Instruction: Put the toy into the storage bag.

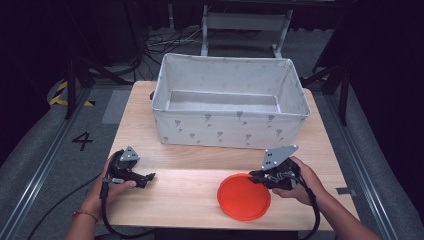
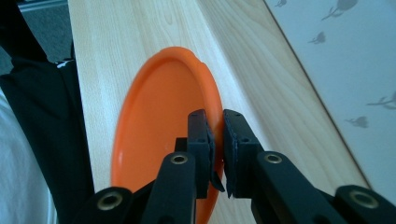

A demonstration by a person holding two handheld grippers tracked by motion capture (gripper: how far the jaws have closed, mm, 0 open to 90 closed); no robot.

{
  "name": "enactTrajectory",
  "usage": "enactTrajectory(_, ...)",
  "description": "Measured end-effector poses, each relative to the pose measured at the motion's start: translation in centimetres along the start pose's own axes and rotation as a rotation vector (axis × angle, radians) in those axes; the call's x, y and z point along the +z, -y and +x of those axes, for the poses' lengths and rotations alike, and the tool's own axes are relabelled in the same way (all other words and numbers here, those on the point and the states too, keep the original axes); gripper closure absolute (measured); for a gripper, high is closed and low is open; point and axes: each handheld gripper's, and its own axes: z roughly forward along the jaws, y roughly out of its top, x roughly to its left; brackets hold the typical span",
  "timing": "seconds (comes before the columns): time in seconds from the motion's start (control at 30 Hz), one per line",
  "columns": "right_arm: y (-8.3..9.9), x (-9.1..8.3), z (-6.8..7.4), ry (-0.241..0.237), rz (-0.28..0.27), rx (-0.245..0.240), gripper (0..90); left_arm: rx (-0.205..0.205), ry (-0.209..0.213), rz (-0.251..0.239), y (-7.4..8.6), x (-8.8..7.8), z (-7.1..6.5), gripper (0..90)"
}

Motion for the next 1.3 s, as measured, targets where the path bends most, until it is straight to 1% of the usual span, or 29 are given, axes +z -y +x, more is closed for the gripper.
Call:
enactTrajectory(0.03,-0.1,-0.2,0.0,0.01,0.004,-0.005,82.5,-0.002,0.001,0.001,0.0,0.0,0.0,0.1)
enactTrajectory(0.1,-0.5,-1.2,-0.2,0.037,0.006,-0.019,82.4,-0.001,0.0,0.0,0.0,0.0,0.0,0.1)
enactTrajectory(0.13,-0.5,-1.2,-0.2,0.037,0.006,-0.019,82.4,-0.001,0.0,0.0,0.0,0.0,0.0,0.1)
enactTrajectory(0.23,-0.8,-2.8,-0.4,0.076,0.008,-0.029,82.4,-0.002,0.001,0.0,0.0,0.0,0.0,0.1)
enactTrajectory(0.27,-0.8,-3.5,-0.6,0.088,0.004,-0.018,82.4,-0.002,0.001,0.0,0.0,0.0,0.0,0.1)
enactTrajectory(0.33,-0.8,-3.8,-0.7,0.094,0.007,-0.016,82.4,-0.002,0.001,0.0,0.0,0.0,0.0,0.1)
enactTrajectory(0.43,-0.6,-5.1,-1.2,0.132,0.021,-0.011,82.4,-0.002,0.001,0.0,0.0,0.0,0.0,0.1)
enactTrajectory(0.5,-0.4,-6.1,-1.5,0.146,0.019,0.005,82.4,-0.002,0.0,0.0,0.0,0.0,0.0,0.1)
enactTrajectory(0.67,-0.1,-7.9,-1.9,0.189,0.019,0.013,82.4,0.002,-0.002,0.004,0.0,-0.1,0.0,0.1)
enactTrajectory(0.8,-0.2,-9.6,-2.1,0.198,0.025,0.008,82.4,0.002,-0.005,0.002,0.0,-0.1,0.0,0.2)
enactTrajectory(0.87,-0.3,-10.6,-2.3,0.199,0.039,-0.008,82.3,0.003,-0.004,0.003,0.0,-0.1,0.1,0.1)
enactTrajectory(0.9,-0.3,-10.6,-2.3,0.199,0.039,-0.008,82.3,0.003,-0.004,0.003,0.0,-0.1,0.1,0.1)
enactTrajectory(1.03,-0.6,-11.5,-2.7,0.191,0.061,-0.013,82.3,0.001,-0.002,0.002,0.0,-0.1,0.1,0.1)
enactTrajectory(1.13,-1.3,-12.2,-3.0,0.199,0.083,-0.035,82.3,0.002,-0.002,0.002,0.0,-0.1,0.1,0.1)
enactTrajectory(1.27,-2.4,-12.8,-3.1,0.202,0.066,-0.057,82.3,0.003,-0.004,0.002,0.0,-0.1,0.1,0.1)
enactTrajectory(1.3,-2.6,-12.9,-3.1,0.201,0.062,-0.071,82.3,0.001,-0.005,0.002,0.1,-0.1,0.1,0.2)
